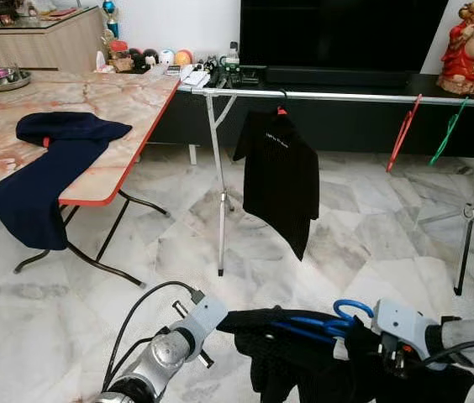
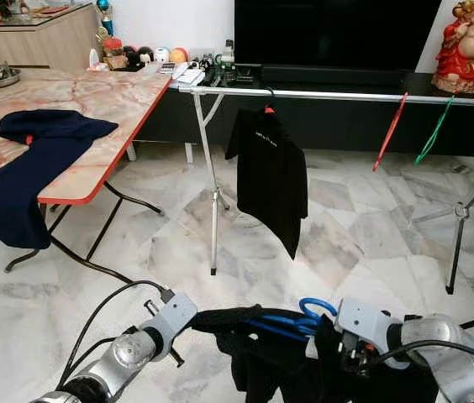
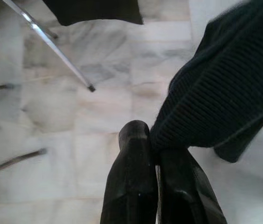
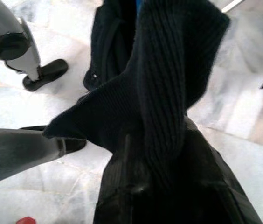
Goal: Hang hanger
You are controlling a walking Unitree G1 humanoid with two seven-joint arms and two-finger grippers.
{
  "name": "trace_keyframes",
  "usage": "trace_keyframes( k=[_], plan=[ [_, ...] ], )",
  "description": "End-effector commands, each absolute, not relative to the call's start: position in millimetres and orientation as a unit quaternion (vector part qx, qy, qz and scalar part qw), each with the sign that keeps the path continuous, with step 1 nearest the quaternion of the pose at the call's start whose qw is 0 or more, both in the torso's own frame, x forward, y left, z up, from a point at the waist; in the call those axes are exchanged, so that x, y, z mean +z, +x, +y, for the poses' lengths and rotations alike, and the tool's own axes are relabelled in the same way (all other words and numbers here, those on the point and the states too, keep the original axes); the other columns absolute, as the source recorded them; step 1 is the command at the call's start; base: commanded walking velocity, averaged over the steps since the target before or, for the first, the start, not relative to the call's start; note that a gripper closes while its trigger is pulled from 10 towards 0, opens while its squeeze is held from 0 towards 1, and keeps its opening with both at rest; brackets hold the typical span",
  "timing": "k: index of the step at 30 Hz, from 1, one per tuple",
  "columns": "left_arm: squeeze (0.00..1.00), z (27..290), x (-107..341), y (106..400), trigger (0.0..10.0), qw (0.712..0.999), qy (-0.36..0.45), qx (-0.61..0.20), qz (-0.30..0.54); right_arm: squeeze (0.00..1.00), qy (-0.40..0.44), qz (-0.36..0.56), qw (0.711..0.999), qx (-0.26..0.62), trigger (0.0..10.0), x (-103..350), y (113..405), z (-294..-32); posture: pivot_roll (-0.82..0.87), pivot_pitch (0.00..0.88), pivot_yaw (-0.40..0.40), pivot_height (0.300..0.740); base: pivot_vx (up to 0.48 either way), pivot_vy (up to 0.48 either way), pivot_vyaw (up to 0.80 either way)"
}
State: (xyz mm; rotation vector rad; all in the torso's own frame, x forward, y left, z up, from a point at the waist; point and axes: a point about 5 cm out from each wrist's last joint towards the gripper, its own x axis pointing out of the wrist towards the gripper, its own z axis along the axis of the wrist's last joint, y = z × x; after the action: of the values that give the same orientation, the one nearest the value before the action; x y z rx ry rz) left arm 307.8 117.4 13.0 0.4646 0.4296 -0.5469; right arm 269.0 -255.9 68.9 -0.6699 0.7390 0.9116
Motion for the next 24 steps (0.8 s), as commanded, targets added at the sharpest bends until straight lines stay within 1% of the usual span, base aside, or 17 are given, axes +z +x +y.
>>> trace_keyframes(
  k=[1, 4, 5, 6, 7, 9, 13, 15, 18, 20, 21, 24],
  plan=[
    [0.00, 124, 23, 316, 0.0, 0.925, 0.190, -0.258, 0.203, 0.00, -0.316, 0.359, 0.780, 0.403, 0.0, 63, 268, -262, -0.04, 0.063, -0.010, 0.740, 0.000, 0.000, 0.00],
    [0.00, 123, 30, 321, 0.0, 0.927, 0.160, -0.274, 0.199, 0.00, -0.316, 0.362, 0.783, 0.394, 0.0, 59, 269, -261, -0.04, 0.063, -0.009, 0.740, 0.000, 0.000, 0.00],
    [0.00, 120, 38, 323, 0.0, 0.921, 0.139, -0.310, 0.189, 0.00, -0.308, 0.361, 0.791, 0.386, 0.0, 56, 271, -258, -0.04, 0.061, -0.008, 0.740, 0.000, 0.000, 0.00],
    [0.00, 120, 38, 323, 0.0, 0.921, 0.139, -0.310, 0.189, 0.00, -0.308, 0.361, 0.791, 0.386, 0.0, 56, 271, -258, -0.04, 0.061, -0.008, 0.740, 0.000, 0.000, 0.00],
    [0.00, 118, 43, 324, 0.0, 0.915, 0.125, -0.338, 0.182, 0.00, -0.304, 0.361, 0.795, 0.381, 0.0, 54, 273, -255, -0.04, 0.061, -0.008, 0.740, 0.000, 0.000, 0.00],
    [0.00, 118, 45, 324, 0.0, 0.911, 0.120, -0.351, 0.181, 0.00, -0.303, 0.361, 0.797, 0.378, 0.0, 52, 273, -253, -0.04, 0.061, -0.008, 0.740, 0.000, 0.000, 0.00],
    [0.00, 120, 52, 321, 0.0, 0.883, 0.119, -0.416, 0.183, 0.00, -0.283, 0.348, 0.824, 0.345, 0.0, 46, 281, -245, -0.02, 0.056, -0.002, 0.740, 0.000, 0.000, 0.00],
    [0.00, 118, 55, 321, 0.0, 0.878, 0.111, -0.431, 0.175, 0.00, -0.268, 0.346, 0.830, 0.346, 0.0, 44, 283, -240, -0.01, 0.053, 0.001, 0.740, 0.000, 0.000, 0.00],
    [0.00, 116, 62, 320, 0.0, 0.869, 0.101, -0.453, 0.168, 0.00, -0.251, 0.343, 0.833, 0.354, 0.0, 40, 283, -232, -0.01, 0.050, 0.004, 0.740, 0.000, 0.000, 0.00],
    [0.00, 108, 70, 317, 0.0, 0.854, 0.093, -0.488, 0.155, 0.00, -0.236, 0.348, 0.833, 0.360, 0.0, 33, 282, -223, 0.00, 0.048, 0.007, 0.740, 0.000, 0.000, 0.00],
    [0.00, 108, 70, 317, 0.0, 0.854, 0.093, -0.488, 0.155, 0.00, -0.236, 0.348, 0.833, 0.360, 0.0, 33, 282, -223, 0.00, 0.048, 0.007, 0.740, 0.000, 0.000, 0.00],
    [0.00, 99, 83, 312, 0.0, 0.835, 0.080, -0.527, 0.137, 0.00, -0.214, 0.353, 0.829, 0.378, 0.0, 27, 279, -212, 0.00, 0.044, 0.012, 0.740, 0.000, 0.000, 0.00]
  ],
)
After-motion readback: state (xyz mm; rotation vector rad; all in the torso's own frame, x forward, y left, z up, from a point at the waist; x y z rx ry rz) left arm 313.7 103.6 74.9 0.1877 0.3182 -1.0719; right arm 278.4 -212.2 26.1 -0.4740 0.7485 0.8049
